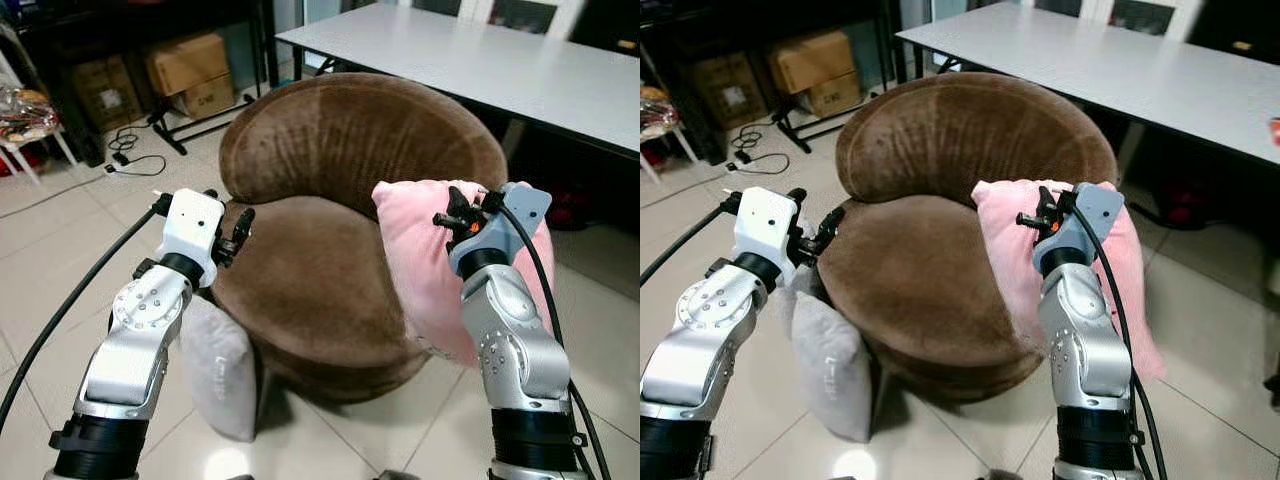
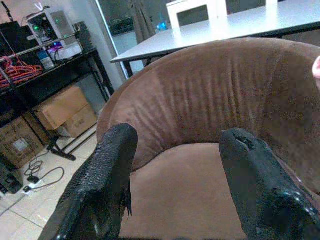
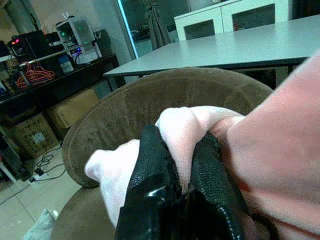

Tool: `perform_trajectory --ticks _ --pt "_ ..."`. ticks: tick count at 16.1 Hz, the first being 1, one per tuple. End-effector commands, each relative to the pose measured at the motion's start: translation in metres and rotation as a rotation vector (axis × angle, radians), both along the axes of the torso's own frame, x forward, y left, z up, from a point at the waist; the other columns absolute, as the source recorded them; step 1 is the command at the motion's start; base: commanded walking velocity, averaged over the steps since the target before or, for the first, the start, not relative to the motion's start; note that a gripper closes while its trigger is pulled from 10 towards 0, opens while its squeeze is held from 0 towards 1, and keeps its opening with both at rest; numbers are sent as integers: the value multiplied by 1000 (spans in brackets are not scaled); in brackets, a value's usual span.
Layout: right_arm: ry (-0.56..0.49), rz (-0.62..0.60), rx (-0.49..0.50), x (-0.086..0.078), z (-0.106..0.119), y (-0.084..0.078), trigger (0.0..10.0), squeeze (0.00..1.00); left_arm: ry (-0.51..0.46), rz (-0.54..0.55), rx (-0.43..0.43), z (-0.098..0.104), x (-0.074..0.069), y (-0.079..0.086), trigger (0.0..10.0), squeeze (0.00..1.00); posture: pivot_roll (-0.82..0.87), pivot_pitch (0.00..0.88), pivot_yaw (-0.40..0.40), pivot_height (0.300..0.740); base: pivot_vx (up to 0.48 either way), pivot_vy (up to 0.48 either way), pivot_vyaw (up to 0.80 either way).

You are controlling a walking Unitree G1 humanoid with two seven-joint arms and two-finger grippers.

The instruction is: Move the pillow to the sofa from floor

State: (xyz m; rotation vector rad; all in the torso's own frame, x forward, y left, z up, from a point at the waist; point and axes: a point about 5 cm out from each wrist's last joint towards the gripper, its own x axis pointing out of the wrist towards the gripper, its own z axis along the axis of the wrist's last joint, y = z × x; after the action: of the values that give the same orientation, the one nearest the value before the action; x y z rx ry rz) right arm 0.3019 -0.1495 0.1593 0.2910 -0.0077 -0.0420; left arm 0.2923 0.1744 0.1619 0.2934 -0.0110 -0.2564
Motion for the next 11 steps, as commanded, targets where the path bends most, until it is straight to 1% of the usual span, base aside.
perform_trajectory --ticks 1,2,4,6,9,11 --pt "-39 53 -14 2 10 9 10000 0 -2 14 -4 2 2 5 10000 0 -75 0 14 740 0 0 0" --pt "-25 51 -41 3 8 10 10000 0 -1 15 -3 2 2 5 10000 0 -73 0 15 740 0 0 712" --pt "-15 34 -44 4 7 10 10000 0 2 17 -4 1 2 6 10000 0 -74 0 16 740 257 0 584" --pt "-28 24 -42 5 9 9 10000 0 4 16 -1 1 3 7 10000 0 -77 0 22 740 281 0 0" --pt "-15 26 -50 5 8 8 10000 0 6 10 -2 2 4 6 10000 0 -84 0 27 740 281 0 0" --pt "-1 23 -34 5 7 8 10000 0 6 6 -3 2 4 5 10000 0 -87 0 29 740 283 0 -741"
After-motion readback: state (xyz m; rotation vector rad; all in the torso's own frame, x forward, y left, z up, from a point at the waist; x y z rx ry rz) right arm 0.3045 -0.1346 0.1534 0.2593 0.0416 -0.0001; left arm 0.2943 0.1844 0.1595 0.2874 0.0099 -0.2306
